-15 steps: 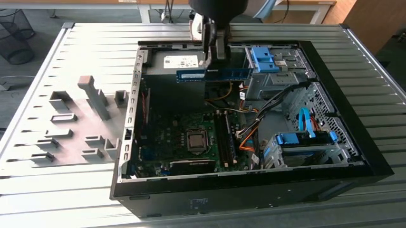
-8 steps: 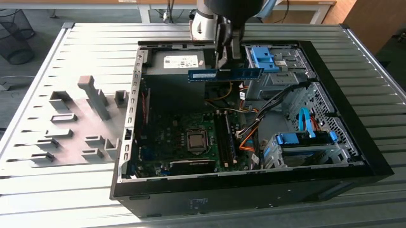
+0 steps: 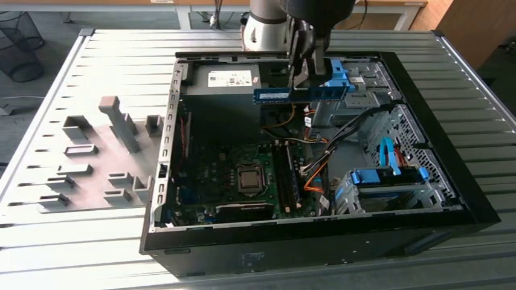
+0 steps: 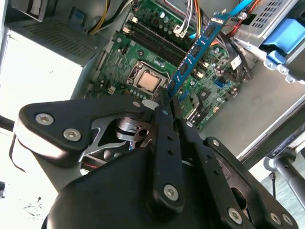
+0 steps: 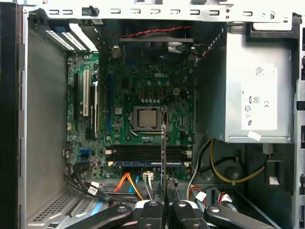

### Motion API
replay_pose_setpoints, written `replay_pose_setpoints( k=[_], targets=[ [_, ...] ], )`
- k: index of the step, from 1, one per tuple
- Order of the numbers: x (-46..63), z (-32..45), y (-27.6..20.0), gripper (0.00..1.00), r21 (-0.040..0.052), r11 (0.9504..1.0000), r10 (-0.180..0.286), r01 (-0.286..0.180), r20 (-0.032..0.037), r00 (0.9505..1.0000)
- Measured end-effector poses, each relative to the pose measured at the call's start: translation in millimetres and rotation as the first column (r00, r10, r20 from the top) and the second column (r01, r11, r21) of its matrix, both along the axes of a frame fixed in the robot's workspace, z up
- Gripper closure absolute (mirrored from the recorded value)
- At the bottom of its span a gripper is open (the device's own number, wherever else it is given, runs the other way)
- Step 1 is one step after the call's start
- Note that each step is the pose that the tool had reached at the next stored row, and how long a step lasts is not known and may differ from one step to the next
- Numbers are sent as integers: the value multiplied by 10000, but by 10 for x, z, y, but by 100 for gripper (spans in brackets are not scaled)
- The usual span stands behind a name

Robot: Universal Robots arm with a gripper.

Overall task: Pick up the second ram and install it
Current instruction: 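Pick up the second ram and move it above second insertion slot, then insert the second ram into the second slot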

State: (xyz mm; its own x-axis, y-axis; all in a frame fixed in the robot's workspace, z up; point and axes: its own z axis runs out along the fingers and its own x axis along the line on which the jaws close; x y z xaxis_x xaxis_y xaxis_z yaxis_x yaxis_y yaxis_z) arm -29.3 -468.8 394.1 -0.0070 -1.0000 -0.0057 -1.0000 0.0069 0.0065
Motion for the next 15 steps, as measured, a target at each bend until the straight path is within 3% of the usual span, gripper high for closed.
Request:
replay_pose_setpoints(
  k=[15],
  targets=[
    [32, 0, 0, 86, -1, 9998, -198, 198, 0, 9998]
  ],
)
